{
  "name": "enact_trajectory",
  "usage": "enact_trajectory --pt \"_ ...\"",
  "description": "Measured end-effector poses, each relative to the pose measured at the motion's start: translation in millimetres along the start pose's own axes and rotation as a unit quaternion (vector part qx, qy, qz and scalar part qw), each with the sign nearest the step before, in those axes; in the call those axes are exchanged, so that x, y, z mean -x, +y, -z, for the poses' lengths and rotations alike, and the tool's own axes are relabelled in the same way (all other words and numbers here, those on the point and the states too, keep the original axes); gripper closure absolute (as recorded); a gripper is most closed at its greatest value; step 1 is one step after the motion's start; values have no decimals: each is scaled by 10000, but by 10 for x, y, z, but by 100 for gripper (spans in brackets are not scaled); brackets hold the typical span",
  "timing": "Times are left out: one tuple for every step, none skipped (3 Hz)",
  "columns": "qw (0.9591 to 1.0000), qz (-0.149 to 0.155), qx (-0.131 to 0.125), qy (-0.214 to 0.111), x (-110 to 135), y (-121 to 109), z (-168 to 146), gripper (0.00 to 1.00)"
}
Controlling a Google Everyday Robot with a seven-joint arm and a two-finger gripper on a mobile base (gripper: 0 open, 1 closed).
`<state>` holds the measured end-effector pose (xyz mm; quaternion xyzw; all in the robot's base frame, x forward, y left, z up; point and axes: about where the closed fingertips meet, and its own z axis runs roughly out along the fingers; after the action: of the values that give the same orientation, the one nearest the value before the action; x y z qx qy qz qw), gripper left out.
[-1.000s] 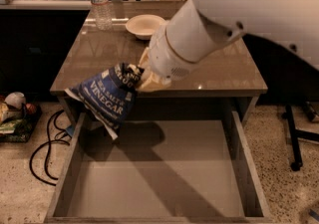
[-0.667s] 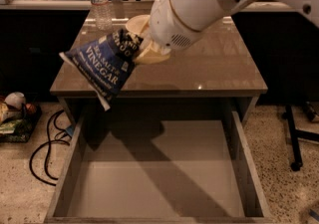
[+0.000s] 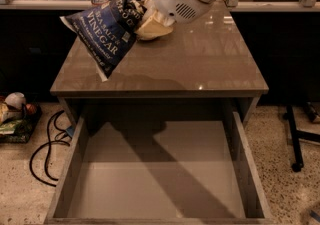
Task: Pick blue chip bag from top drawer and place on counter
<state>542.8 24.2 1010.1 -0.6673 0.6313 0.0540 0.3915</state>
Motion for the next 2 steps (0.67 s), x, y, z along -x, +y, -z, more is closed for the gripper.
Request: enact_trajectory --pt "9997 -91 -217 12 -54 -97 30 100" --pt "9976 -283 -632 41 -207 -469 195 100"
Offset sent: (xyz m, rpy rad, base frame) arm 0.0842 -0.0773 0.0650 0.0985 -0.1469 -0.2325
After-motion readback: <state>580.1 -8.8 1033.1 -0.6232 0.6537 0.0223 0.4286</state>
